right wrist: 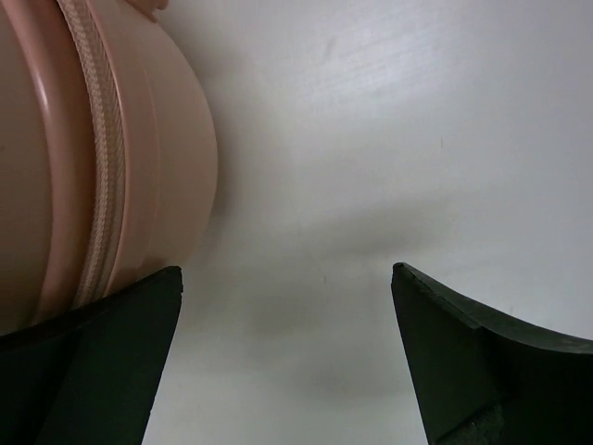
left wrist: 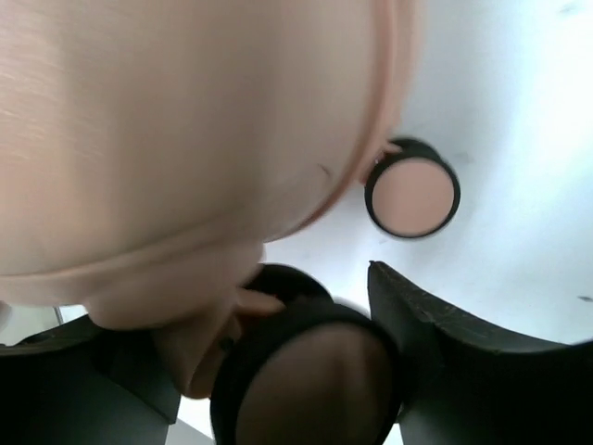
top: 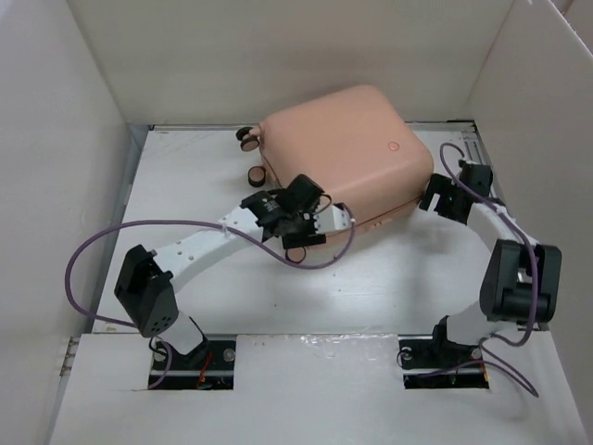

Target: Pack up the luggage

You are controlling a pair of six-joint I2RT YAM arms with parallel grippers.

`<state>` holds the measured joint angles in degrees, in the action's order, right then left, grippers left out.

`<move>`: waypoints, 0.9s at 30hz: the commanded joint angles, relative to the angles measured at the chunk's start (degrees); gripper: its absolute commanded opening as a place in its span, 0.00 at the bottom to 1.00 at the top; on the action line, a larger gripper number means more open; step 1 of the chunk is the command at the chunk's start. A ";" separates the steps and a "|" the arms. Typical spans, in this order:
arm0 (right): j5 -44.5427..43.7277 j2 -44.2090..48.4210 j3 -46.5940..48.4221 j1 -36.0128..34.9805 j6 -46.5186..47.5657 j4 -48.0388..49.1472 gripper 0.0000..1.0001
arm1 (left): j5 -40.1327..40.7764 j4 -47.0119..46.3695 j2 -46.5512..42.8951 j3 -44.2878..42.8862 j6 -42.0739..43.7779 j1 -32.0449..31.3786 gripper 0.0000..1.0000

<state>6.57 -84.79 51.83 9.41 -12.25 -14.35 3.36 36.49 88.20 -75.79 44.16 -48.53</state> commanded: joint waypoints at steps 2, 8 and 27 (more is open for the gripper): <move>14.88 -8.00 14.32 -3.52 3.99 8.99 1.00 | -14.77 4.47 5.21 -6.98 2.77 -11.14 0.00; 12.25 -12.58 27.08 -2.99 7.75 3.38 1.00 | -20.14 7.54 17.69 -34.29 -2.66 -13.86 0.53; -21.40 9.64 34.48 -23.28 10.42 -21.68 1.00 | -1.25 6.49 -2.25 -18.63 -23.41 16.79 1.00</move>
<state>-7.42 -77.60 87.53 -9.61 0.62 -31.64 -5.37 40.16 87.48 -101.08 25.02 -33.28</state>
